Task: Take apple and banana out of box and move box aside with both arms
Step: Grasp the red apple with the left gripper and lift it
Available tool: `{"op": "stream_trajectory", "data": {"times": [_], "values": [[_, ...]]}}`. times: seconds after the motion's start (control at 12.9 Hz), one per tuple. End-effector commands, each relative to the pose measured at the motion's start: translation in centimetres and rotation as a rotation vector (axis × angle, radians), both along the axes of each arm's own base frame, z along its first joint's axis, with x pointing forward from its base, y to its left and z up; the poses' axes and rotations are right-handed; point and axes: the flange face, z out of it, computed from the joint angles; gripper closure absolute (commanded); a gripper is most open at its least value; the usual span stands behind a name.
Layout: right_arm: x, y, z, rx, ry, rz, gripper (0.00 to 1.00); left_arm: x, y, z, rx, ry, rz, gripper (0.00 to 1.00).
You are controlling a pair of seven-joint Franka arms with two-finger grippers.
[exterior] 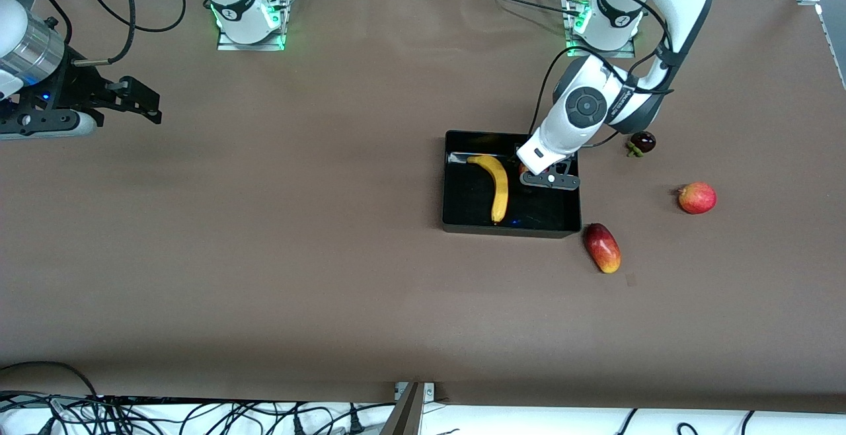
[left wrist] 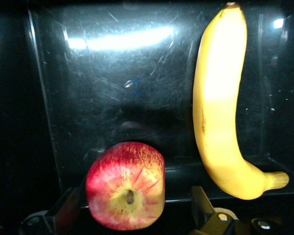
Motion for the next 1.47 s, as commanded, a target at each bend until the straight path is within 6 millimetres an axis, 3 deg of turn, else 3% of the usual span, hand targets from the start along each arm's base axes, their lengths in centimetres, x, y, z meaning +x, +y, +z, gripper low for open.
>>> {"op": "stream_trajectory", "data": {"times": [0.0, 0.08, 0.15, 0.23, 0.31, 0.39, 0.54, 0.77, 0.93, 1.0, 1.16, 1.31, 1.39], "values": [[0.2, -0.1, 0.4, -0.003, -0.006, -0.008, 0.0, -0.2, -0.2, -0.9, -0.008, 0.011, 0.007, 0.0], [0.2, -0.1, 0.3, -0.003, -0.005, -0.008, 0.0, -0.2, -0.1, -1.1, -0.006, 0.014, 0.007, 0.0], [0.2, -0.1, 0.4, -0.003, -0.006, -0.008, 0.0, -0.6, 0.0, -1.3, -0.001, 0.022, 0.008, 0.37], [0.2, -0.1, 0.4, -0.003, -0.008, -0.008, 0.0, -0.6, 0.0, -1.2, 0.002, 0.025, 0.007, 0.62], [0.2, -0.1, 0.4, -0.003, -0.008, -0.008, 0.0, -0.7, 0.0, -1.0, 0.004, 0.027, 0.008, 0.8], [0.2, -0.1, 0.4, -0.003, -0.008, -0.008, 0.0, -0.6, 0.1, -0.6, 0.007, 0.026, 0.007, 0.86], [0.2, -0.1, 0.4, -0.003, -0.008, -0.008, 0.0, -0.2, 0.4, 1.7, 0.029, 0.034, 0.009, 0.86], [0.2, -0.1, 0.4, -0.004, -0.006, -0.007, 0.0, 2.1, 0.9, 7.9, 0.071, 0.068, 0.023, 0.84], [0.2, -0.1, 0.4, -0.004, -0.008, -0.007, 0.0, 4.3, 3.4, 12.4, 0.11, 0.129, 0.059, 0.83], [0.2, -0.1, 0.4, -0.004, -0.008, -0.007, 0.0, 4.8, 4.8, 13.7, 0.128, 0.17, 0.067, 0.83], [0.2, -0.1, 0.4, -0.004, -0.008, -0.006, 0.0, 5.2, 8.3, 14.0, 0.131, 0.216, 0.021, 0.83], [0.2, -0.1, 0.4, -0.003, -0.008, -0.006, 0.0, 5.3, 12.6, 11.8, 0.115, 0.256, -0.087, 0.83], [0.2, 0.0, 0.4, -0.002, -0.011, -0.004, 0.0, 4.7, 13.7, 10.0, 0.114, 0.268, -0.141, 0.83]]}}
